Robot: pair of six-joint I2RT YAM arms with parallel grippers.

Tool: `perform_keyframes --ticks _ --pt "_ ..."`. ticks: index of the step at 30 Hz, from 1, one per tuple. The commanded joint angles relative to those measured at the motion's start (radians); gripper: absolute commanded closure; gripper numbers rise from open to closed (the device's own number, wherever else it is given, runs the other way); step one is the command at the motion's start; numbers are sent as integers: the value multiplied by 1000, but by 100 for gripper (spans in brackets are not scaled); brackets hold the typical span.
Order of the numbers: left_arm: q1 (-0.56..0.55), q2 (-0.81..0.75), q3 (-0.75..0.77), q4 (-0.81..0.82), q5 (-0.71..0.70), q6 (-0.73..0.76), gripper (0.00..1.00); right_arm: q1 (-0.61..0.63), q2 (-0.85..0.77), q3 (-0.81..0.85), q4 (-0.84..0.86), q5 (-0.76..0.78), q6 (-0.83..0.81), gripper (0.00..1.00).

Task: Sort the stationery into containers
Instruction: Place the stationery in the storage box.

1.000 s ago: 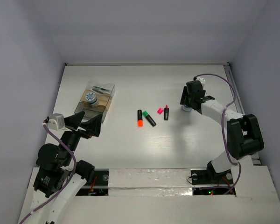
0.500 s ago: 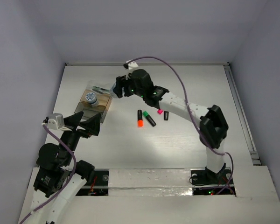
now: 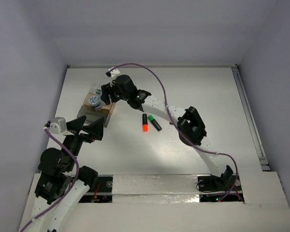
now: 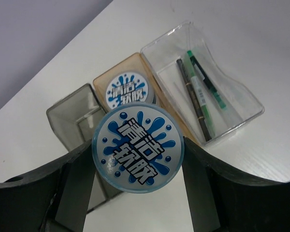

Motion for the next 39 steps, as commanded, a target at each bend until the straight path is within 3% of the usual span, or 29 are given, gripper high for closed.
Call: perform_keyframes --ticks 1,7,19,27,39 --pt "0 6 1 36 11 5 1 4 30 124 12 25 -38 48" --pt "0 8 1 39 17 8 1 4 103 202 -31 48 -50 48" --pt "0 11 -1 42 23 8 1 4 91 153 -31 74 -79 47" --pt "0 15 -1 42 23 7 1 13 114 161 -27 70 -64 30" --pt "0 21 -2 43 32 5 1 13 86 150 9 77 -24 15"
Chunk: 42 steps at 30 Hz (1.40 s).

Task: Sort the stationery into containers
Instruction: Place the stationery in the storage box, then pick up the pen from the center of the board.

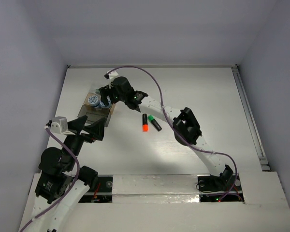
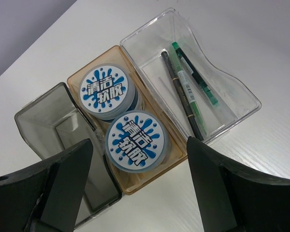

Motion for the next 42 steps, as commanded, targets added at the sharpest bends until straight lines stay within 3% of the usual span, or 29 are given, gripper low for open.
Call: perform_keyframes --ticks 1,5,12,20,25,28,34,38,42 --pt "0 15 -3 43 12 5 1 8 -35 11 67 18 11 15" --pt "9 22 -5 46 12 5 1 8 -107 -78 129 39 26 16" --pt "18 140 -20 67 68 -29 7 8 -409 -452 294 203 -18 20" --pt "18 346 -77 176 285 -153 11 -74 -716 -843 110 384 -30 15" --pt "0 450 -173 293 306 -240 9 -160 -999 -1128 59 372 88 2" --pt "-84 550 -221 374 262 -280 8 -180 -1160 -1280 66 386 108 0" --pt "-279 795 -177 439 14 -285 9 -180 -1443 -1507 73 453 160 0" --pt "-334 984 -77 410 -161 -245 9 -180 -1656 -1616 74 521 189 0" --pt "-334 1186 -13 404 -226 -221 13 -180 -1756 -1687 105 553 204 0"
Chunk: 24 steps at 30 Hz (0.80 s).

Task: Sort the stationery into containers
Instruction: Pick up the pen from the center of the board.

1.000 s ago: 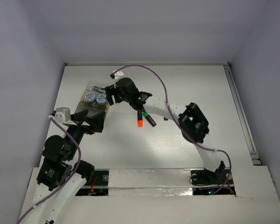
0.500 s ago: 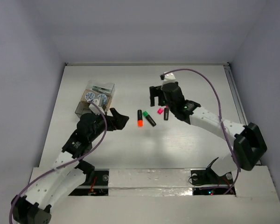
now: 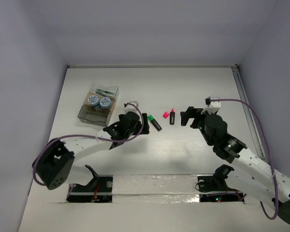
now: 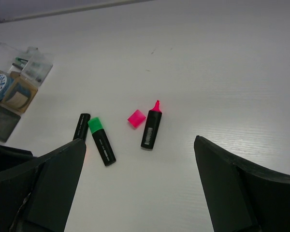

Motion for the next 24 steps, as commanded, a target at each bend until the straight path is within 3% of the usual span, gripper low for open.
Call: perform_keyframes --ticks 1,8,13,24 --pt "-12 120 99 29 -146 36 15 3 -50 -44 53 61 33 0" --pt "-12 255 187 12 -203 70 23 3 -25 -59 86 -34 50 0" --pt "-21 356 232 19 -196 97 35 3 3 -65 122 -79 61 0" --pt "-40 475 273 38 -243 120 50 3 5 -73 129 -88 59 1"
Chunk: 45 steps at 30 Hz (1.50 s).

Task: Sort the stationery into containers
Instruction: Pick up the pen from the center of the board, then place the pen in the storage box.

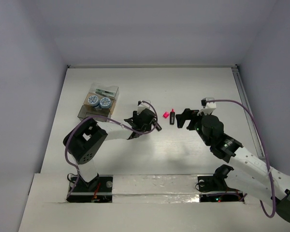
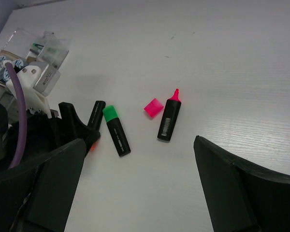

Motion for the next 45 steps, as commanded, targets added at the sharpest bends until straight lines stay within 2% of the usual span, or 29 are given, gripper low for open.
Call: perform_keyframes --ticks 1,3,4,5,10,12,16,23,27,30,38,45 --pt "-2 14 22 22 -40 12 58 3 -8 -13 69 -3 5 1" --pt "-2 23 19 25 -51 11 69 3 -4 -14 72 -5 5 1" --pt "-2 27 21 20 -57 8 82 3 -2 -11 71 -3 5 1" --pt "-2 27 21 14 -74 3 86 3 1 -11 71 -3 5 1" --pt "-2 -87 -1 -56 -143 -8 94 3 7 -13 69 -6 5 1" --pt "-2 -155 -17 -92 -186 -15 94 3 7 -13 71 -11 5 1" --pt "19 -397 -79 -113 -240 -61 93 3 4 -14 71 -25 7 1" --pt "243 -706 -270 -101 -191 -202 91 3 9 -14 72 -48 5 1" --pt "432 -847 -350 -80 -162 -248 88 3 15 -16 81 -66 8 1" --pt "510 -861 -363 -21 -120 -252 86 3 25 -16 89 -83 10 1" --pt "689 -726 -358 100 -4 -307 86 3 24 -13 81 -100 9 2" --pt "708 -663 -358 140 10 -359 86 3 38 -14 92 -120 9 2"
